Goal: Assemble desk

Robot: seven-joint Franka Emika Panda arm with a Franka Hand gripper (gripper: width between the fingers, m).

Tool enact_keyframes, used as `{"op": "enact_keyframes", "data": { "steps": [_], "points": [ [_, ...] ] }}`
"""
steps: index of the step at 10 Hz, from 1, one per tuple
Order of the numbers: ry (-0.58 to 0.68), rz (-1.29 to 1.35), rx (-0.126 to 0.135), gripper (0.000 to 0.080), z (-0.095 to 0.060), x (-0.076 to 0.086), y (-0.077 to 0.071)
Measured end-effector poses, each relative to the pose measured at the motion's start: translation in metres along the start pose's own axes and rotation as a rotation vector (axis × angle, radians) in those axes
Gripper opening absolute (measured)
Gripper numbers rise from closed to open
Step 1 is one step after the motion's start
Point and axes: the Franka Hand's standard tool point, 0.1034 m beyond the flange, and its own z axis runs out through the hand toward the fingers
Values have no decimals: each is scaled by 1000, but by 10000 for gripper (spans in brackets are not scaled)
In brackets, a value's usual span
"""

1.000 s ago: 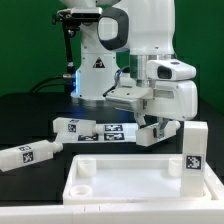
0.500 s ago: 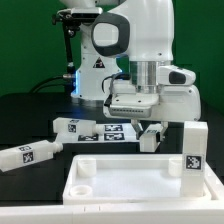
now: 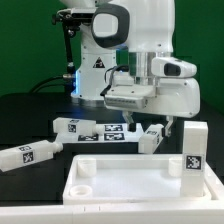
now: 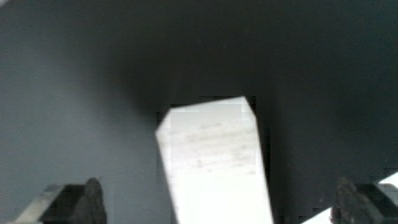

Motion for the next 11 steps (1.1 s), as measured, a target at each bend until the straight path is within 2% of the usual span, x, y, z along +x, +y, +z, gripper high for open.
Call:
{"op": "enact_keyframes", "data": {
  "steps": [1, 2, 7, 8, 11],
  "points": [
    [-7, 117, 20, 645, -2, -7, -2],
    [-15, 260, 25, 649, -5, -13, -1],
    [-25, 838, 3, 649, -15, -9, 25],
    [-18, 893, 3, 649, -13, -5, 24],
    [-13, 1089, 4, 649, -12, -6, 24]
  ]
}}
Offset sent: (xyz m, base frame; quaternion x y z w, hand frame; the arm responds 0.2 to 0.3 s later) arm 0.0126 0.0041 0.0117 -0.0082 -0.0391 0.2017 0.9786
